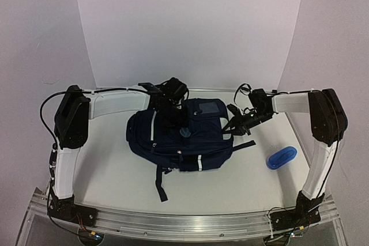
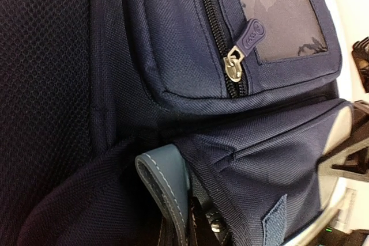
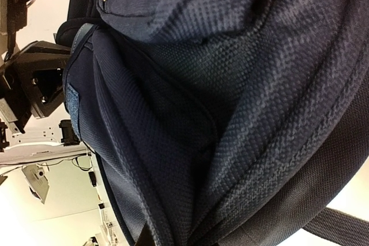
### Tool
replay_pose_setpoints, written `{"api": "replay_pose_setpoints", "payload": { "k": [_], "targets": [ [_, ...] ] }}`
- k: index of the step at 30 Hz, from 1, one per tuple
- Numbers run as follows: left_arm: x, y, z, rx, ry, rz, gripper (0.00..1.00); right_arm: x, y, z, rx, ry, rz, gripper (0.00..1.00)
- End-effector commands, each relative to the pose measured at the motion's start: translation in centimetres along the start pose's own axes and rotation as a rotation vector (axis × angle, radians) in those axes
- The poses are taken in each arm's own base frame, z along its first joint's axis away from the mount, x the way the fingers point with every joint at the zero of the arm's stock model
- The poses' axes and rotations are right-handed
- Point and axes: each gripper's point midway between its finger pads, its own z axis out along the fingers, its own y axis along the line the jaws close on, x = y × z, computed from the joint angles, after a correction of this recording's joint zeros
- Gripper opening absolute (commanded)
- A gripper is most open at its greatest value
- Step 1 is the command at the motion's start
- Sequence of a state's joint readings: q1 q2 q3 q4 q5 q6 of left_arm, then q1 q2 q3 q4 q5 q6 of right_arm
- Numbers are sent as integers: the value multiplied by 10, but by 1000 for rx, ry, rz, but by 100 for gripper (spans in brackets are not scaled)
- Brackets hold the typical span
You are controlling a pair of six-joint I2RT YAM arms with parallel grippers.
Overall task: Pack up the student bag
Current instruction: Place the personal item in the student bag.
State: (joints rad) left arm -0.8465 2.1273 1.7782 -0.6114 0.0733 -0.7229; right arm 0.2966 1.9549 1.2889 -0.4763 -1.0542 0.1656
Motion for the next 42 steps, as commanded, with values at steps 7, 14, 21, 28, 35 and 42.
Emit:
{"api": "replay_pose_setpoints", "payload": {
  "k": [7,14,21,28,35,42],
  "targets": [
    [-39,55,-22,-525,-243,315,0,45,49,18,-191,157,-72,0],
    [-63,69,-40,-720,-296,404,0,52,48,14,-181,192,-114,0],
    [-74,72,-68,-755,-368,415,0,62,40,9,-163,246,-129,0],
    [-97,64,-93,-708,-411,521,0,67,34,9,-152,295,-121,0],
    [-98,75,-110,-469,-414,326,0,53,25,6,-112,273,-112,0],
    [-93,109,-109,-656,-441,269,0,49,36,2,-142,257,-112,0]
  ]
}}
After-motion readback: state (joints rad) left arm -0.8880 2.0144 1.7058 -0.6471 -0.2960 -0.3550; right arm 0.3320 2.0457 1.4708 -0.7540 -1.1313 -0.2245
